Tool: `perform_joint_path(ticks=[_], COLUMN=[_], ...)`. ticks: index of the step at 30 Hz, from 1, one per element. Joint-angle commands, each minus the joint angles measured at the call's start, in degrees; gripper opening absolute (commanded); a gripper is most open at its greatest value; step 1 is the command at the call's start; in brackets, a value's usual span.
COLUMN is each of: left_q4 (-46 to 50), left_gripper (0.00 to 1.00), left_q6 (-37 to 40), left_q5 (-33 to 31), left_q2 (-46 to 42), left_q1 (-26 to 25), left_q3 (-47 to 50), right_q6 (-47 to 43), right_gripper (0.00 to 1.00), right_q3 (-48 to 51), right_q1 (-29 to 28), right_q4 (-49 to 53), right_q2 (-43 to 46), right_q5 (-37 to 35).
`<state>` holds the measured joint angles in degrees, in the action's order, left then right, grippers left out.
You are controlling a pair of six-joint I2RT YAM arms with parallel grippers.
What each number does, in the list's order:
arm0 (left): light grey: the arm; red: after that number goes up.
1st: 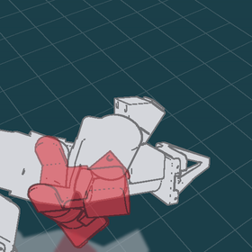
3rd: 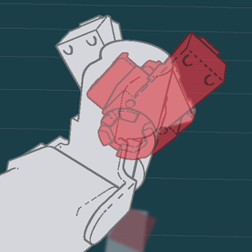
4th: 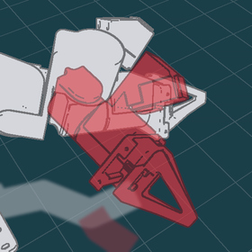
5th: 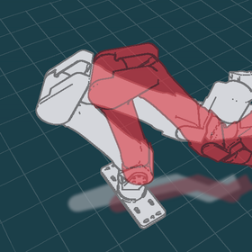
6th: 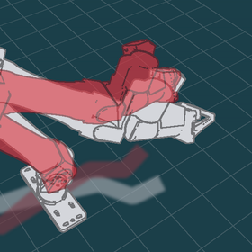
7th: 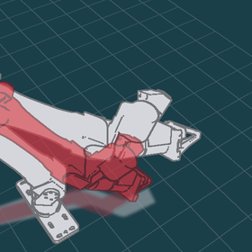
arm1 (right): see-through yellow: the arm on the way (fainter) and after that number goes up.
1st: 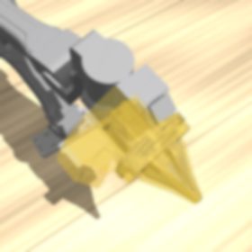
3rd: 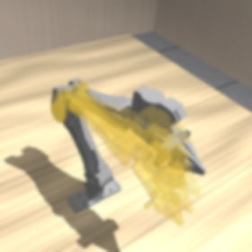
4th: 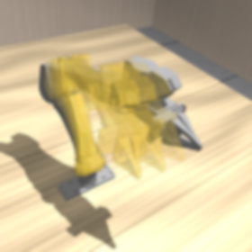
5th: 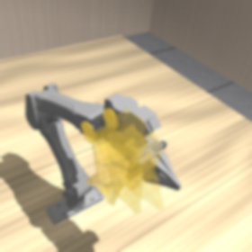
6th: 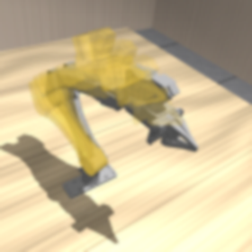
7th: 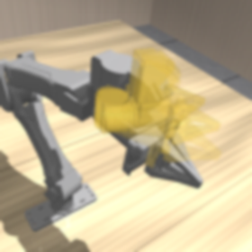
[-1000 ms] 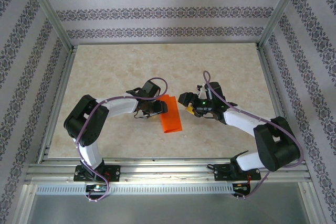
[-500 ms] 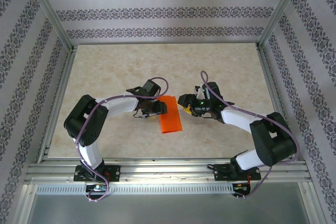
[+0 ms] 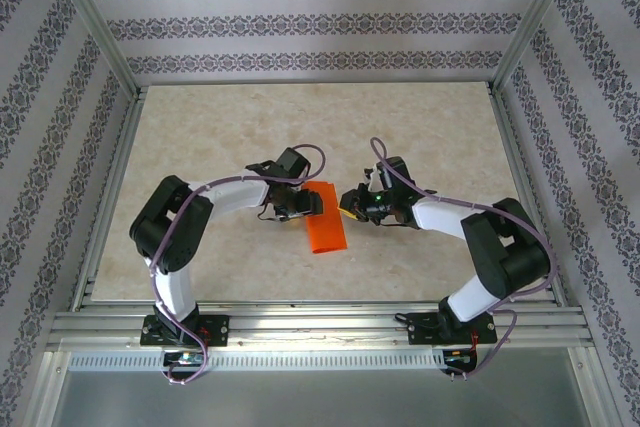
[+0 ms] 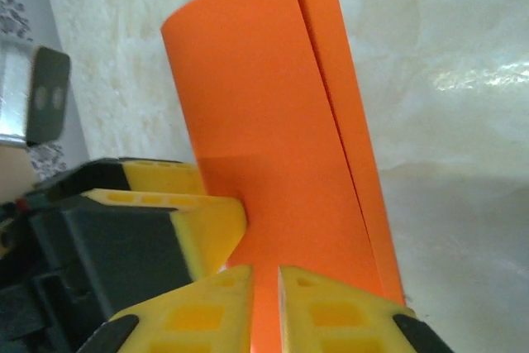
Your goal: Fold a paper plane with a square sheet of paper (pick it up from the middle)
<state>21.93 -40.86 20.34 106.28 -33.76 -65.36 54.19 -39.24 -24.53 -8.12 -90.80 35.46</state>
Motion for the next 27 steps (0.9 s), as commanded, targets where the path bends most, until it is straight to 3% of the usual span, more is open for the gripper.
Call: perform_joint_path(ticks=[1, 7, 17, 27], left_q4=[3.6, 4.6, 4.7, 2.1], left_gripper=[0.61, 0.61, 0.61, 0.62], left_q6=[1.4, 2.0, 3.1, 1.3], left_q5=[-0.9, -0.1, 1.3, 0.8], left_q2=[2.0, 3.7, 4.6, 0.5], left_q1=[-0.3, -0.9, -1.1, -1.1], left_q3=[-2.3, -3.3, -3.9, -1.7], right_q6=[-2.5, -3.9, -7.4, -2.9], right_gripper=[0.11, 0.01, 0.0, 0.0], right_q3=[-2.6, -6.1, -11.0, -6.3], right_q1=[-0.7, -1.8, -3.1, -4.6], right_q4=[2.4, 4.3, 9.1, 7.8], right_q2=[-2.1, -6.2, -12.1, -12.5], right_q5=[0.9, 2.1, 0.8, -4.7])
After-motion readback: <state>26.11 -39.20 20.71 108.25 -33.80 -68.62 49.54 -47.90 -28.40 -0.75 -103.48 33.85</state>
